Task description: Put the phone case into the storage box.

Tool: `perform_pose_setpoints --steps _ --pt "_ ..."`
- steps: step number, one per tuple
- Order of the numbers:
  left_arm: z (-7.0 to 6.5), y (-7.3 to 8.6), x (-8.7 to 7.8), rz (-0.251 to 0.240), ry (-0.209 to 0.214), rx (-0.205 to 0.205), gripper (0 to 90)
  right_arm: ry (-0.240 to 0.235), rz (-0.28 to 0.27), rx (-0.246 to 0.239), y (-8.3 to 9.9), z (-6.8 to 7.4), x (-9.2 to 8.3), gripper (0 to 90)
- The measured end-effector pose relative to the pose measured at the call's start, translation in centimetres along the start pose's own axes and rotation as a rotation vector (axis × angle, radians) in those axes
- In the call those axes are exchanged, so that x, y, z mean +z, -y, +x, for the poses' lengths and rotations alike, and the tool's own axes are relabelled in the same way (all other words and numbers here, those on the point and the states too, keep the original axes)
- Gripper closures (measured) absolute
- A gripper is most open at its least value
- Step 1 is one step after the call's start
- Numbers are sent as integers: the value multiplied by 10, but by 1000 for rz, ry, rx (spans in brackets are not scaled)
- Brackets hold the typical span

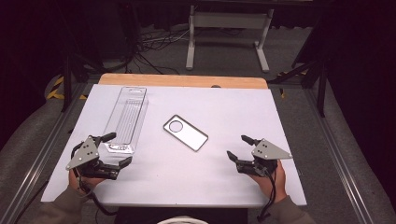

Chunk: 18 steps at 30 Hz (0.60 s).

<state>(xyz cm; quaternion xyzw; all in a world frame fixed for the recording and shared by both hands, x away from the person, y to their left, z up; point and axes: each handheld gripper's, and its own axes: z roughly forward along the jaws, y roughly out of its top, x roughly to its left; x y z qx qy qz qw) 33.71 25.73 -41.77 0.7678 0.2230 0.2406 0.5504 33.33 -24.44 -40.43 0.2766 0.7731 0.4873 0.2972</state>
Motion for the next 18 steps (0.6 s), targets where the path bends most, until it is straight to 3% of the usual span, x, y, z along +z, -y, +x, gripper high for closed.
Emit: perform_pose_setpoints --steps 7,12,18 --pt "-3 0 1 16 4 8 37 -42 69 5 -25 -13 23 312" --pt "-2 1 3 26 21 -5 38 -86 125 4 -46 -20 55 315" --pt "-4 3 6 36 27 0 38 -147 241 2 -67 -21 100 369"
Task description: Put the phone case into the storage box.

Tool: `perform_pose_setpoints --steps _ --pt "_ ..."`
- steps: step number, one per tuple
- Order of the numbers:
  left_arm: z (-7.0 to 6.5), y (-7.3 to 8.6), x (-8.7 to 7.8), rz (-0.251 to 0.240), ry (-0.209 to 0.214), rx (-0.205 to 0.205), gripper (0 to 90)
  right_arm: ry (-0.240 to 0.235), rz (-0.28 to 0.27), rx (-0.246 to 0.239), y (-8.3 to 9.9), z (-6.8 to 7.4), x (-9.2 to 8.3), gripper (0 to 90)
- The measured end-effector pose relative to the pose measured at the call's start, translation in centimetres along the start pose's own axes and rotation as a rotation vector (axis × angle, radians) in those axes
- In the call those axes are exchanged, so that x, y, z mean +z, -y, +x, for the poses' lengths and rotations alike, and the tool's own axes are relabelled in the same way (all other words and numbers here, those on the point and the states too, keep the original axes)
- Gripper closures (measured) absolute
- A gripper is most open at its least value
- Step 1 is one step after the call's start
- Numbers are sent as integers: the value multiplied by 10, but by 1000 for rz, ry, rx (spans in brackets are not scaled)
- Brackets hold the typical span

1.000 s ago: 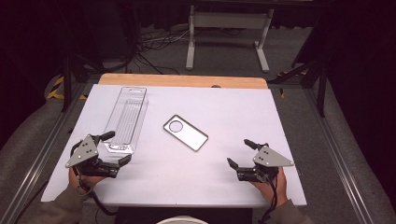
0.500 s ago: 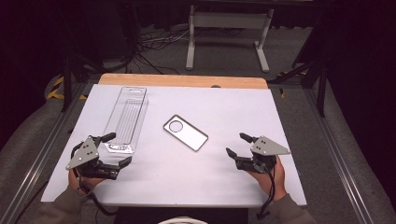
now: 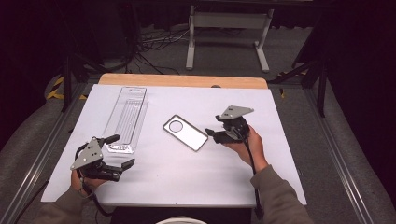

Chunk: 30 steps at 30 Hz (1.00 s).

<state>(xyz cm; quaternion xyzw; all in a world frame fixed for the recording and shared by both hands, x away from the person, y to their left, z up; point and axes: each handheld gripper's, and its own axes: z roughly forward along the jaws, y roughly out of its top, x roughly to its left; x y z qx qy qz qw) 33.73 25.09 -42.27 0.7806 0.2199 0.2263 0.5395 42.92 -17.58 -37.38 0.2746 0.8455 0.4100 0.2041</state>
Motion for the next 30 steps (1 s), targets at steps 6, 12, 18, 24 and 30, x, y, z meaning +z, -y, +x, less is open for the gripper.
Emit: perform_pose_setpoints --steps 6,12,18,24,30 --pt "-2 0 2 10 15 12 38 -31 126 -25 -24 -2 35 410" --pt "-3 0 2 16 29 4 38 -61 266 -54 -47 -3 77 479" --pt "-2 2 0 14 38 0 42 -76 370 -55 -67 -5 117 520" --pt "-3 5 -2 20 52 -8 42 -69 445 -56 -71 -9 149 572" --pt "-5 9 -5 27 52 -12 47 -61 503 -49 -70 -12 173 627"
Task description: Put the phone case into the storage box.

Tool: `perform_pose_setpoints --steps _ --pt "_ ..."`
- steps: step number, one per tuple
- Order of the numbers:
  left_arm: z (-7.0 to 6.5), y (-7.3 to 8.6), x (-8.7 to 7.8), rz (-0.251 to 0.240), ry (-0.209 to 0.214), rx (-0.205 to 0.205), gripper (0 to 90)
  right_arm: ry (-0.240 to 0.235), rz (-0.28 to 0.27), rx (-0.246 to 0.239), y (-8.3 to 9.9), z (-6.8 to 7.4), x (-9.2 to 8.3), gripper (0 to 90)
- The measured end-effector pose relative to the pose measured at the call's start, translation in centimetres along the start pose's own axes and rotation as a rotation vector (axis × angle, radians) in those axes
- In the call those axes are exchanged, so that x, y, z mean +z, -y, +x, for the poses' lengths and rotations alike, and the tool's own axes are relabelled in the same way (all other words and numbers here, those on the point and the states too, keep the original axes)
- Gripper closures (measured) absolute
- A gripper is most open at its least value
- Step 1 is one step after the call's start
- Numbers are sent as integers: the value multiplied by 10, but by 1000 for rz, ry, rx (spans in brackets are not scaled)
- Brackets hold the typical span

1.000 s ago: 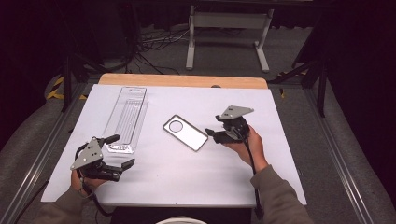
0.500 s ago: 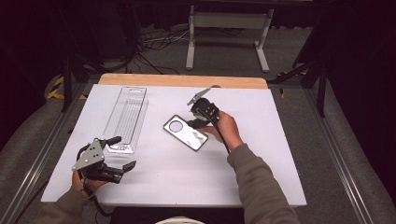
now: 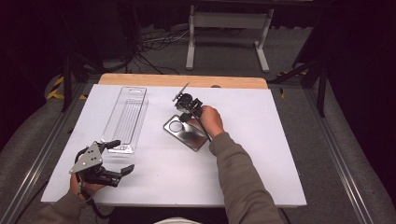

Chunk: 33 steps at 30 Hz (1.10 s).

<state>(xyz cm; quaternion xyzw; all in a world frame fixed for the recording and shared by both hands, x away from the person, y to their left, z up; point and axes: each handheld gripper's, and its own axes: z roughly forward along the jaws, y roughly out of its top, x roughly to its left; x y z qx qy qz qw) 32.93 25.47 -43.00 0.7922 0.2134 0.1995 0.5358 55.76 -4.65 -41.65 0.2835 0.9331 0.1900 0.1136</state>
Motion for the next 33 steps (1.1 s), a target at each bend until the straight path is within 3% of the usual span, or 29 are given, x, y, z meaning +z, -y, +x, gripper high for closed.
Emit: perform_pose_setpoints --steps 2,12,18,22,27,33 --pt "1 1 0 8 -1 -1 48 20 21 -12 -3 1 6 653" --pt "0 2 -1 12 3 -4 53 22 43 -3 -10 -3 12 712" --pt "0 3 1 16 13 -8 53 -8 71 -8 -13 -2 14 855" --pt "0 3 2 21 17 -7 56 11 80 -22 -14 1 14 873" --pt "0 3 2 21 14 -9 61 35 70 -23 -13 4 11 881" --pt "1 1 0 4 0 -17 63 54 -23 11 -6 6 -8 882"
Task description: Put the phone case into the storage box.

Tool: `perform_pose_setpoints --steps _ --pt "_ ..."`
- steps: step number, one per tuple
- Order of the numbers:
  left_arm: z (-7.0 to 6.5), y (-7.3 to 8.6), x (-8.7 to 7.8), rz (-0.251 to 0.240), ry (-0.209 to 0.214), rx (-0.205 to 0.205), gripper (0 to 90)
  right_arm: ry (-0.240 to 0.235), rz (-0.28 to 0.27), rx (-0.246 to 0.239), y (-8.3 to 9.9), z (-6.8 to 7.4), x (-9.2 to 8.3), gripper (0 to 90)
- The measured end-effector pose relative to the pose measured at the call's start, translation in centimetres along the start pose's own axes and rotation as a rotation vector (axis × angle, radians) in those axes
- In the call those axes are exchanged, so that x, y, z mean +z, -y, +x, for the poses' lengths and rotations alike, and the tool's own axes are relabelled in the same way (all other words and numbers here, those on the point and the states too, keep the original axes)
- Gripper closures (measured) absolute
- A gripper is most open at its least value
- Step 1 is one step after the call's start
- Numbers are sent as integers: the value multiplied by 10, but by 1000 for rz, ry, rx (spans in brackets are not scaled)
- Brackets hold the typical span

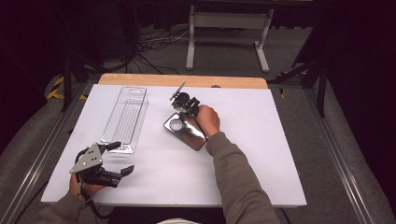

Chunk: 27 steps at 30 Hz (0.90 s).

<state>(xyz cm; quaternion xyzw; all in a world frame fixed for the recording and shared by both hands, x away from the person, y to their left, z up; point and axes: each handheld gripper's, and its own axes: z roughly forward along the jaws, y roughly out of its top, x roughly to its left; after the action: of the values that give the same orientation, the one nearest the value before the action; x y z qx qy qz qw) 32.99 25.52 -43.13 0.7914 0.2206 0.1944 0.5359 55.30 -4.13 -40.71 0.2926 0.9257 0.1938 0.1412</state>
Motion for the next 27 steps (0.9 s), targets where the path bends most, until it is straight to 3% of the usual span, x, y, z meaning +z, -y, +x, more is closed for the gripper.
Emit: perform_pose_setpoints --steps 3,5,11,12,16,24,27 --pt "1 -1 0 0 -4 -3 64 20 -40 8 4 1 -8 882" --pt "3 -2 0 -4 -4 -14 66 35 -121 23 12 3 -23 883" --pt "5 -9 2 -34 -16 -34 65 57 -294 61 35 8 -55 883" --pt "5 -9 2 -34 -16 -34 65 57 -294 61 35 8 -55 883" --pt "4 -19 6 -56 -20 -30 62 84 -401 93 54 14 -75 888" --pt "0 -39 24 -99 15 -51 64 97 -486 113 74 20 -89 888" --pt "-4 -45 31 -101 21 -62 68 121 -502 97 78 25 -93 888"
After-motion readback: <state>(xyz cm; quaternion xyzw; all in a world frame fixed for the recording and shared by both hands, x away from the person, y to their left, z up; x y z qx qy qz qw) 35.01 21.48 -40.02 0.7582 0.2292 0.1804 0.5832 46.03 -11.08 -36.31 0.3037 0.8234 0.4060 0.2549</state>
